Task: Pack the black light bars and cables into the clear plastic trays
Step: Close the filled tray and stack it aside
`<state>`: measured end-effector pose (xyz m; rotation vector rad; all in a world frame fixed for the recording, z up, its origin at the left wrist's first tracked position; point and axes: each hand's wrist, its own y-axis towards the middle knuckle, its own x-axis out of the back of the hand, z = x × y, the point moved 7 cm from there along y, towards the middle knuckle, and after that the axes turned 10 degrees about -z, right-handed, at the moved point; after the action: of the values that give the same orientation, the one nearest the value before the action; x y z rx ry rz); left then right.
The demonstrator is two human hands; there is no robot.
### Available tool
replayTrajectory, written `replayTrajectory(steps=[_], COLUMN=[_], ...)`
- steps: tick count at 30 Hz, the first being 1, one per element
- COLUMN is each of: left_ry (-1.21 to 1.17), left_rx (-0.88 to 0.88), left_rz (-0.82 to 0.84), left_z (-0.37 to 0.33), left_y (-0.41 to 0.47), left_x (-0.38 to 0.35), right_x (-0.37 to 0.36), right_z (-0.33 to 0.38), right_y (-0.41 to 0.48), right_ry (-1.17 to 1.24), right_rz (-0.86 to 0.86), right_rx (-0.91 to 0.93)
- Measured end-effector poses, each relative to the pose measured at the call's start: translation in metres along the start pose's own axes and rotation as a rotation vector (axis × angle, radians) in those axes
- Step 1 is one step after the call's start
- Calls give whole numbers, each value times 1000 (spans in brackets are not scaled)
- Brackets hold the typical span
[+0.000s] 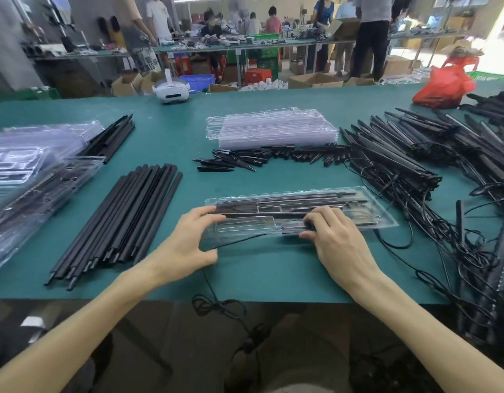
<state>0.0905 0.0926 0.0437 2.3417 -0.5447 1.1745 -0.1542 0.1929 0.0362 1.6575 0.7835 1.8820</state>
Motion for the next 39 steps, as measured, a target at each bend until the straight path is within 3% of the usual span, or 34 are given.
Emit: replayTrajectory(steps=[7, 10, 17, 21, 31, 39], left_ry=[-192, -496, -494, -679, -189, 110], left_rx=[368, 478, 549, 519, 275, 88], left_rz=[-70, 47, 370, 369, 258, -66], left_z=[19, 11, -5, -13, 4, 4], left_y=[-8, -15, -31, -22, 33, 67], left_x=[0, -12, -17, -14, 51, 79], right_x=[11, 13, 13, 10, 10, 14], right_z=[0, -4, -4, -5, -8, -12], right_y=[3, 2, 2, 2, 4, 4], right_ry=[-3, -4, 11, 13, -18, -33], right_rz=[-123, -152, -162, -134, -117, -149], right_rx=[-43, -61, -77, -87, -145, -211])
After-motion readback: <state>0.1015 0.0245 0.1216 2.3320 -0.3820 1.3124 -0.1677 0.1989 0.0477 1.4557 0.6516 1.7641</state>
